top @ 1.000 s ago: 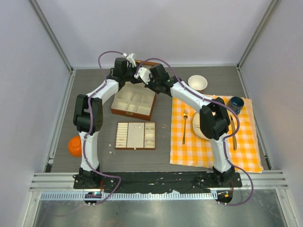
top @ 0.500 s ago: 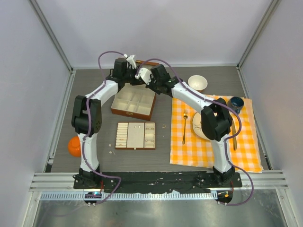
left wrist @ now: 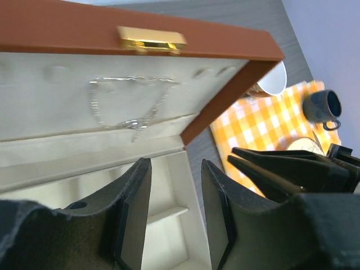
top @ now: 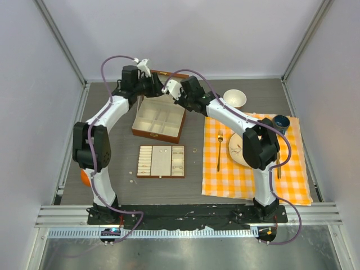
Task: Organize the mixed jewelry
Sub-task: Place the jewelry in the jewelry box.
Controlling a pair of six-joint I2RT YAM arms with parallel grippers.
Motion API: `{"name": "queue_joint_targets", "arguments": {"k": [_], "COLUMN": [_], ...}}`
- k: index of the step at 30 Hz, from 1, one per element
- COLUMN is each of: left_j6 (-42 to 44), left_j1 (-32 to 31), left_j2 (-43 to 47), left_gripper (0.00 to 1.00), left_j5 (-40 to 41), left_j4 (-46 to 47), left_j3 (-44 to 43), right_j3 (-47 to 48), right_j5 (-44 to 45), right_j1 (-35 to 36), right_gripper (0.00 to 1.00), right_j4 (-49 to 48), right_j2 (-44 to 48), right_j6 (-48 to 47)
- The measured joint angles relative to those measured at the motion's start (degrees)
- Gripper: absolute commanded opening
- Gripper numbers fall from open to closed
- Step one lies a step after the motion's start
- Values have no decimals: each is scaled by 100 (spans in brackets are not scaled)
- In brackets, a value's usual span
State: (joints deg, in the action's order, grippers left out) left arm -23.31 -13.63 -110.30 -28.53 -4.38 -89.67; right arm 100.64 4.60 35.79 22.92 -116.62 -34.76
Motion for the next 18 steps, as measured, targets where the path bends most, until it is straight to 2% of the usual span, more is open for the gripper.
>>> {"name": "queue_joint_targets", "arguments": {"k": [9, 14, 18], "left_j6": [332, 669, 942], "left_j1": [802, 929, 984], "left_j2": [240, 573, 894], "left_gripper": [45, 45, 45], "left_j5": [26, 81, 162], "left_j4": [-372, -522, -566], "left_j3": [136, 649, 951], "right_j3": [177, 275, 275], "right_j5": [267, 422, 562], "right_j1": [76, 140, 151], "right_gripper": [28, 31, 39], "right_j4": [-46, -107, -96], "right_j2": [-4, -4, -17], "right_j6": [-275, -232, 57]}}
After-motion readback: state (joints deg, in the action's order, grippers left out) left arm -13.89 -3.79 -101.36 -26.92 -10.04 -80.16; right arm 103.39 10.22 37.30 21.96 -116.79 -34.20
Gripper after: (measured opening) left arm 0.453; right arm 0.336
